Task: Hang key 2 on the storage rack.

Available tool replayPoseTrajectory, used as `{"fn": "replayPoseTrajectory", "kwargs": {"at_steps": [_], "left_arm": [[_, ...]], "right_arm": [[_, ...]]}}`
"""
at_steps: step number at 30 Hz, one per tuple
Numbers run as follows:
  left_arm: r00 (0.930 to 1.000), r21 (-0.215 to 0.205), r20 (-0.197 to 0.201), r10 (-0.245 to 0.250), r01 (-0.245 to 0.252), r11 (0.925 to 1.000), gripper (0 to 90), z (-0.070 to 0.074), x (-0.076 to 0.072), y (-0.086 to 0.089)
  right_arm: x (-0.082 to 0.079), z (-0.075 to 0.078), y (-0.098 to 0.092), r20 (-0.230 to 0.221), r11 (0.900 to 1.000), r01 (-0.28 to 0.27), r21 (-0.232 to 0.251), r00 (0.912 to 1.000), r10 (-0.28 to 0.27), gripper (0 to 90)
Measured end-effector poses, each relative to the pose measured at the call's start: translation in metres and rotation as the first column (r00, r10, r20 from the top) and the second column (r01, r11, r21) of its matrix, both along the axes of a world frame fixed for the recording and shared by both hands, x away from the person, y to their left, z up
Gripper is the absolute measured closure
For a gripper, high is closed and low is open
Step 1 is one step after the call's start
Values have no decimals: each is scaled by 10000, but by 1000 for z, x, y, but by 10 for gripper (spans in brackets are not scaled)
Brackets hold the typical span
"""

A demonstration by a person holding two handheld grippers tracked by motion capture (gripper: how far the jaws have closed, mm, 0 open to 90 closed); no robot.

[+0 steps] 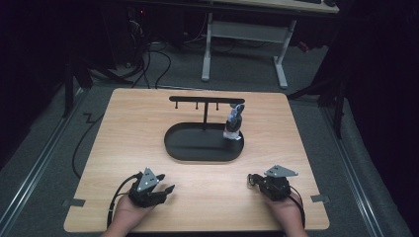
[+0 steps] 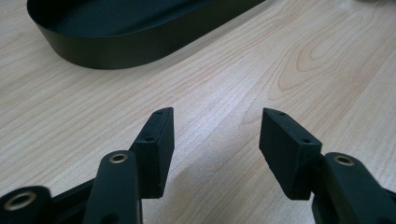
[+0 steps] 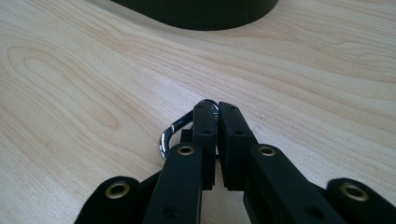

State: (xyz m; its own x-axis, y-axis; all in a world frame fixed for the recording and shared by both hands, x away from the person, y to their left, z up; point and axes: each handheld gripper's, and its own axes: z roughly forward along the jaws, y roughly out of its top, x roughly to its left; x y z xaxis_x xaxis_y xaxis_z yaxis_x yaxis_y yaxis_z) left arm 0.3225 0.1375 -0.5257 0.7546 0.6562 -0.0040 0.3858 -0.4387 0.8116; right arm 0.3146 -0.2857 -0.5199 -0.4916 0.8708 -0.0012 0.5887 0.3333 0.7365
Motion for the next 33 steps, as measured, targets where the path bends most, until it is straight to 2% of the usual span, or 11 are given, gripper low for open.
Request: {"fn": "replayPoseTrajectory", "kwargs": {"at_steps": [7,13,17,23,33], "left_arm": [[10000,-3,18,-9,9,10000,460,0,0,0],[10000,33,-11,-41,41,10000,460,0,1,-1],[10000,35,-5,-32,32,10000,460,0,1,-1],[10000,24,11,-28,28,10000,461,0,1,0],[10000,29,2,-40,40,10000,462,0,1,0]], "right_arm": [[-9,10,5,288,9998,-47,216,9996,40,849],[-20,18,25,499,9964,-770,362,9959,752,862],[-17,9,40,50,9934,-1149,53,9934,1149,863],[-12,-1,38,-366,9961,-864,-191,9957,856,866],[-13,0,16,-362,9997,-192,-181,9992,186,867]]}}
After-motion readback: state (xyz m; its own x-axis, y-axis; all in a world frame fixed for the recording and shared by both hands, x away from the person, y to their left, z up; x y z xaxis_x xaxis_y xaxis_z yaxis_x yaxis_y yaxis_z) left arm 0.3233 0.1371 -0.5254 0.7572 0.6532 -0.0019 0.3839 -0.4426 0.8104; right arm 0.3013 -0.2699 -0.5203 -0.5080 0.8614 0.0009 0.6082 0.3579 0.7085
